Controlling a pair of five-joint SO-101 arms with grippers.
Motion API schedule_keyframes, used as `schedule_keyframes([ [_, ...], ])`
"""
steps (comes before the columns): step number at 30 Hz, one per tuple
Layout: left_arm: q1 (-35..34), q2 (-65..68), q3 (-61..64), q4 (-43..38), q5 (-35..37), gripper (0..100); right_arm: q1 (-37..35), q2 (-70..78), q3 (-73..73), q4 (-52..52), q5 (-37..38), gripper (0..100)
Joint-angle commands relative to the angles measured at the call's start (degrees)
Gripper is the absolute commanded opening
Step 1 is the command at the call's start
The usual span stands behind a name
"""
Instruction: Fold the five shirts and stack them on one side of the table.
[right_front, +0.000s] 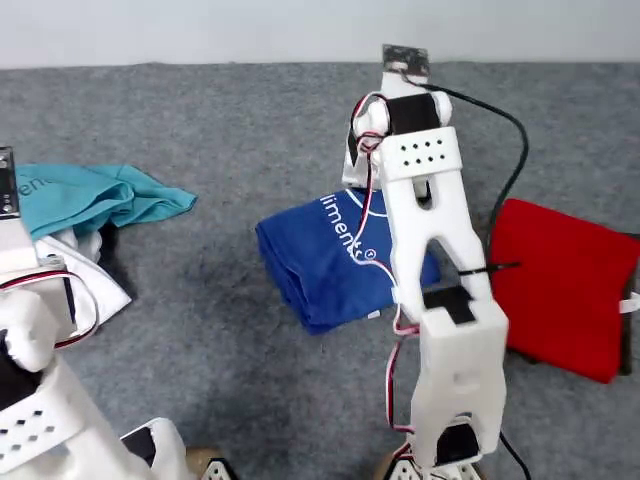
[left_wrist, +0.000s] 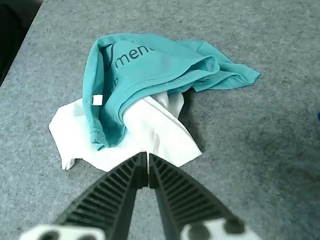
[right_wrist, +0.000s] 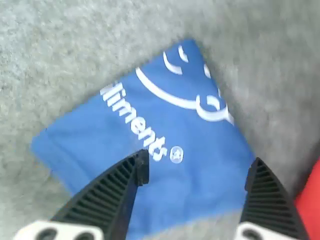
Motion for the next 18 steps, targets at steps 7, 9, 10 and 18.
schedule_keyframes([
  [7, 0.4, -0.4, -0.1, 0.2, 0.2, 2, -9.1, -14.7, 21.3, 1.5, -21.5, 31.0],
  [9, 0.4, -0.4, -0.1, 0.2, 0.2, 2, -10.2, -14.7, 25.0, -2.2, -23.8, 31.0],
  [10, 0.4, -0.4, -0.1, 0.2, 0.2, 2, -10.2, -14.7, 26.6, -4.7, -25.0, 31.0],
  [18, 0.4, -0.2, -0.1, 0.2, 0.1, 2, -8.0, -14.7, 42.5, -30.0, -28.4, 31.0],
])
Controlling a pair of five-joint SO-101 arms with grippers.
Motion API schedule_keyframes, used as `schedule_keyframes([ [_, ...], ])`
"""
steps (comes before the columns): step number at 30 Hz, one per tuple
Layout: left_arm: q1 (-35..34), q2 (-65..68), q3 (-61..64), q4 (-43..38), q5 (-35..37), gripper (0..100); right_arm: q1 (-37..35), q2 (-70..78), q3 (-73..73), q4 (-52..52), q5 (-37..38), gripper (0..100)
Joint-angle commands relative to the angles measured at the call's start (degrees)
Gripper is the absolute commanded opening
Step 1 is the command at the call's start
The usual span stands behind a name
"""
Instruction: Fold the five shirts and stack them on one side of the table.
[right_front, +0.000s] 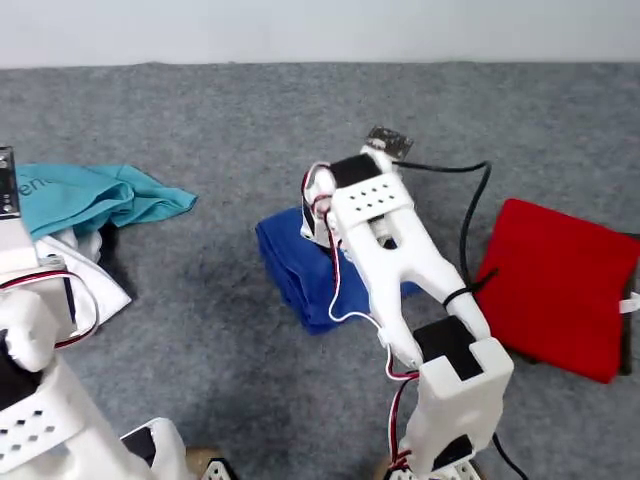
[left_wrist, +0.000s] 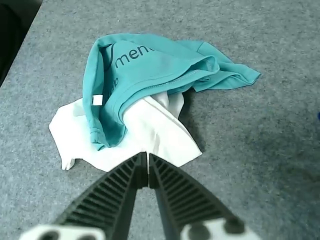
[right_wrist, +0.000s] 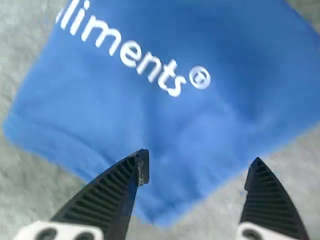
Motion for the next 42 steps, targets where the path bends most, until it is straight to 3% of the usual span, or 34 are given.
schedule_keyframes([
  [1, 0.4, -0.2, -0.1, 0.1, -0.3, 2, 2.4, -3.6, 6.0, -11.3, -1.1, 31.0],
  [7, 0.1, -0.7, 3.7, -1.1, -4.7, 2, 4.2, -4.6, 12.0, -15.5, -2.4, 31.0],
  [18, 0.4, -0.4, 5.1, -1.1, -4.5, 2, 6.5, 2.7, 12.7, -21.9, -2.6, 31.1],
  [25, 0.4, -0.4, 4.8, -1.1, -4.7, 2, 6.1, -4.4, 12.6, -18.0, -2.4, 31.1],
  [32, 0.4, -0.3, 4.8, -1.1, -4.7, 2, 5.8, -13.1, 12.7, -7.8, -2.2, 31.4],
  [36, 0.4, -0.3, 5.0, -1.1, -4.7, 2, 4.4, -16.2, 12.8, -1.4, -2.3, 42.3],
  [39, 0.4, -0.3, 5.0, -1.1, -4.7, 2, 4.6, -16.0, 13.0, -2.1, -2.4, 53.8],
  [42, 0.4, -0.3, 5.0, -1.1, -4.7, 2, 4.5, -13.7, 13.0, -5.5, -2.4, 55.3],
])
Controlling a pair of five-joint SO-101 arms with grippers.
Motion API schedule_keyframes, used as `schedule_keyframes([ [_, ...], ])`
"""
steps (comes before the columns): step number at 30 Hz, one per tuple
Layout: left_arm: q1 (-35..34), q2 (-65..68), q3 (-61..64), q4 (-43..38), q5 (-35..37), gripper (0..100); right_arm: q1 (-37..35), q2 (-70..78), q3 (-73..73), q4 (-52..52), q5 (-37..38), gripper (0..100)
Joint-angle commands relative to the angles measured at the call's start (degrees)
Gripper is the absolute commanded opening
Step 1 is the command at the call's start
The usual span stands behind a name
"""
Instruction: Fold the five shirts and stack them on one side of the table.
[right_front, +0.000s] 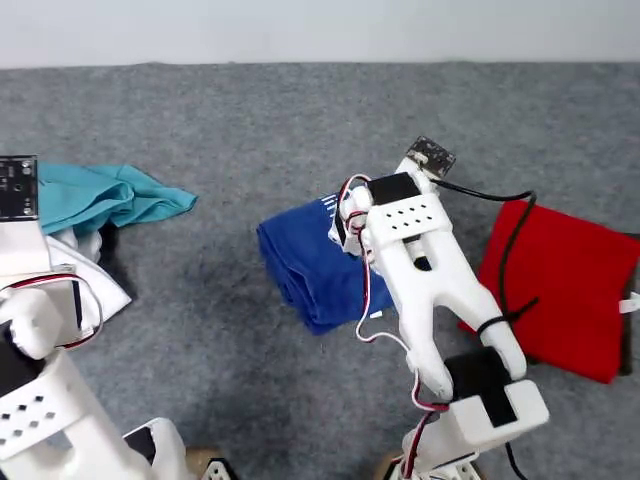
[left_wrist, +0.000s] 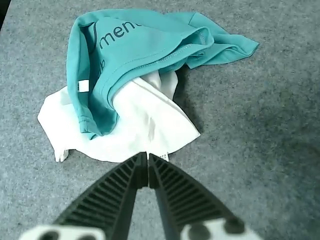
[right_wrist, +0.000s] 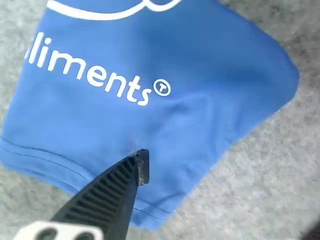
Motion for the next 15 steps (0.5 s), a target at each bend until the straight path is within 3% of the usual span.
schedule_keyframes([
  [1, 0.4, -0.3, -0.5, -1.1, -0.8, 2, -0.8, 0.5, -0.4, -3.8, -0.3, 54.1],
  [7, 0.4, -0.5, -0.5, -0.6, -0.8, 2, -0.8, 9.1, -0.4, -13.4, -0.5, 45.8],
  [15, 0.2, -0.7, -0.6, -0.6, -0.8, 2, -0.5, 22.1, -0.8, -22.6, -0.5, 45.0],
])
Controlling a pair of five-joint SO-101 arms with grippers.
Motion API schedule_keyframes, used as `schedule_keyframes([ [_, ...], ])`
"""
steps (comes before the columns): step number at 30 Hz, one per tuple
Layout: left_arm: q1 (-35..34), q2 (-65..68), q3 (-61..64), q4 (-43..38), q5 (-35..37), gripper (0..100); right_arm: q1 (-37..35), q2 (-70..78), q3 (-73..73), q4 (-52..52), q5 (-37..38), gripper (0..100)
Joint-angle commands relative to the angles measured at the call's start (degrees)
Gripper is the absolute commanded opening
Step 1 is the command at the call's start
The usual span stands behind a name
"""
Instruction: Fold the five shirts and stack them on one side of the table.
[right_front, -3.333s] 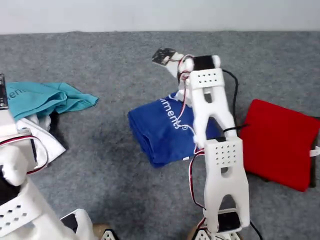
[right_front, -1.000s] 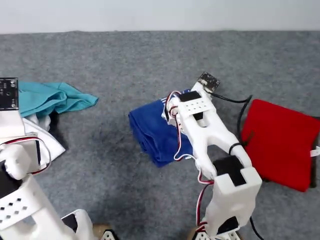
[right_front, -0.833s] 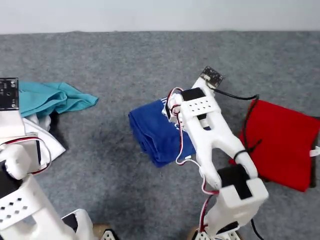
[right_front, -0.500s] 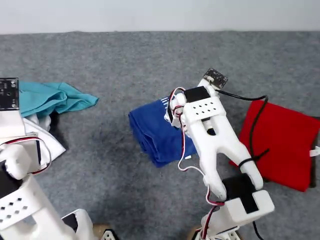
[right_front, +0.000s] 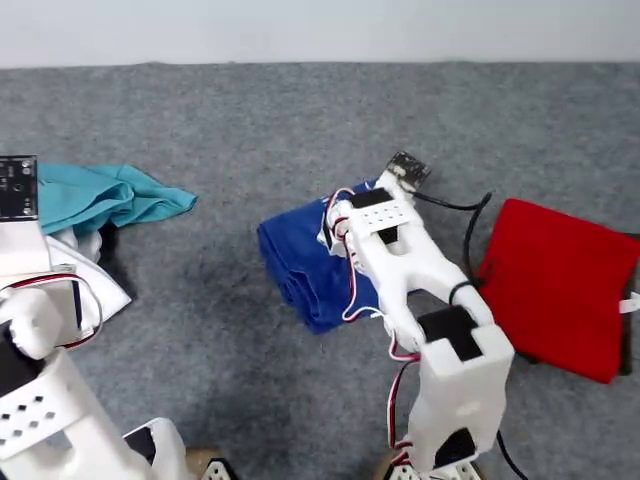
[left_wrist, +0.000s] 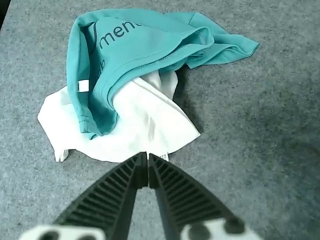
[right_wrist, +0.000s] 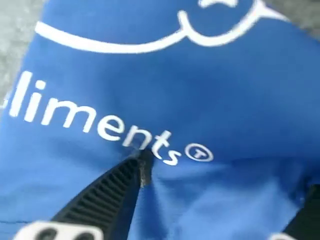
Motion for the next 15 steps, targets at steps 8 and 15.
schedule_keyframes([
  [8, 0.2, -0.5, -0.7, -0.7, -0.8, 2, 1.1, 2.9, -1.0, -2.1, -0.5, 26.7],
  [15, 0.3, -0.7, -0.7, -0.6, -0.8, 2, 3.4, 2.4, -1.0, -2.1, -0.3, 4.1],
])
